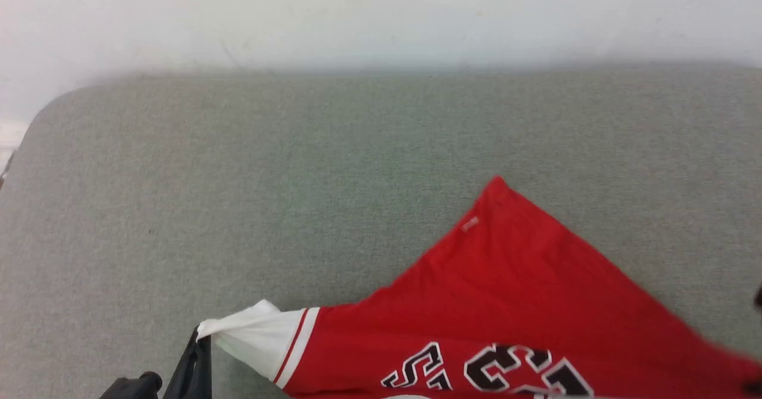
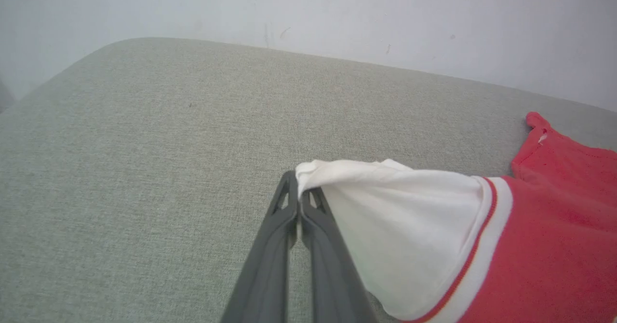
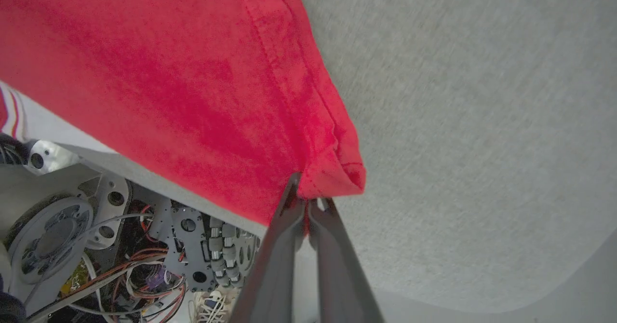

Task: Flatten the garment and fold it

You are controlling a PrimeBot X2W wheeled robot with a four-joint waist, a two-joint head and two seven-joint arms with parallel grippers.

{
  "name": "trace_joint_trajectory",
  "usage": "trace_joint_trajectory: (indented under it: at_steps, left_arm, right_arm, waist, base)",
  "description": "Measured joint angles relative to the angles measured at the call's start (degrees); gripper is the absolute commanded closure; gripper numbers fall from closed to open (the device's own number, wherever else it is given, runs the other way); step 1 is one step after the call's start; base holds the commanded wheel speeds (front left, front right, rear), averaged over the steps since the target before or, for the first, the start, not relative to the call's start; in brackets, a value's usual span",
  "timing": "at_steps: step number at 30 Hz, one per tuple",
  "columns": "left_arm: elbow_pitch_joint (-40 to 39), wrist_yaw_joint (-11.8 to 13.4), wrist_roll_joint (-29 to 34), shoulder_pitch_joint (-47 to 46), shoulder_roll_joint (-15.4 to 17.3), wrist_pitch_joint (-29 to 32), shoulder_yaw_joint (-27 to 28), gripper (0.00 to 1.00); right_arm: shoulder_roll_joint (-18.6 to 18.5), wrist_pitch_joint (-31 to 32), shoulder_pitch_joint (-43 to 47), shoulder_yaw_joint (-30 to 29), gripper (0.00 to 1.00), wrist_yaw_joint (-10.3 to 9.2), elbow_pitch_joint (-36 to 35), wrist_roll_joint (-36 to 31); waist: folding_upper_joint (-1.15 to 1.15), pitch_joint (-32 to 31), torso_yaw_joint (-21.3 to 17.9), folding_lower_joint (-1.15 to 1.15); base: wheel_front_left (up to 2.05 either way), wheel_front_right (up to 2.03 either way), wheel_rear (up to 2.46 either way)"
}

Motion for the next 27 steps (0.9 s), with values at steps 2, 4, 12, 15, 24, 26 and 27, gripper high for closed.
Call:
trace_joint_trajectory:
  at_steps: [2,4,12,15,24,26,27]
  left_arm:
    - [0.0,0.0,0.0,0.2,0.0,0.0,0.0,1.0]
    - [0.0,0.0,-0.1,0.3,0.0,0.1,-0.1,1.0]
    - [0.0,0.1,-0.3,0.3,0.0,0.2,-0.4,1.0]
    - [0.1,0.1,-0.5,0.3,0.0,0.3,-0.6,1.0]
    - [-0.5,0.5,-0.5,0.3,-0.1,0.5,-1.9,1.0]
    - [-0.6,0.5,-0.5,0.1,-0.1,0.9,-2.2,1.0]
    - [-0.7,0.5,-0.4,0.0,-0.1,0.9,-2.3,1.0]
  right_arm:
    - [-0.2,-1.2,4.6,0.8,1.0,0.0,0.0,1.0]
    - [0.1,-2.4,9.1,1.4,1.0,0.01,0.3,1.8]
    - [6.3,-7.9,15.5,-1.5,0.04,0.0,4.2,1.7]
    - [6.1,-9.5,14.9,-5.1,0.0,0.0,3.4,0.4]
    - [5.0,-8.7,3.4,-17.8,0.0,0.0,-6.2,-5.8]
    - [6.7,-5.6,-0.1,-18.5,0.0,0.0,-7.6,-8.1]
    - [8.2,-3.7,-1.9,-18.5,0.0,0.0,-7.9,-9.1]
  waist:
    - [0.0,-0.6,-0.6,0.0]
    - [0.0,-1.0,-1.0,0.0]
    - [0.0,-1.4,-1.4,0.01]
    - [0.0,-1.6,-1.4,0.01]
    - [0.0,-1.6,-0.4,0.01]
    - [0.0,-1.1,0.0,0.01]
    - [0.0,-0.9,0.2,0.01]
  base:
    - [0.0,0.0,0.0]
    - [0.0,0.0,0.0]
    - [0.0,0.0,0.0]
    - [0.0,0.0,0.0]
    - [0.0,0.0,0.0]
    - [0.0,0.0,0.0]
    - [0.0,0.0,0.0]
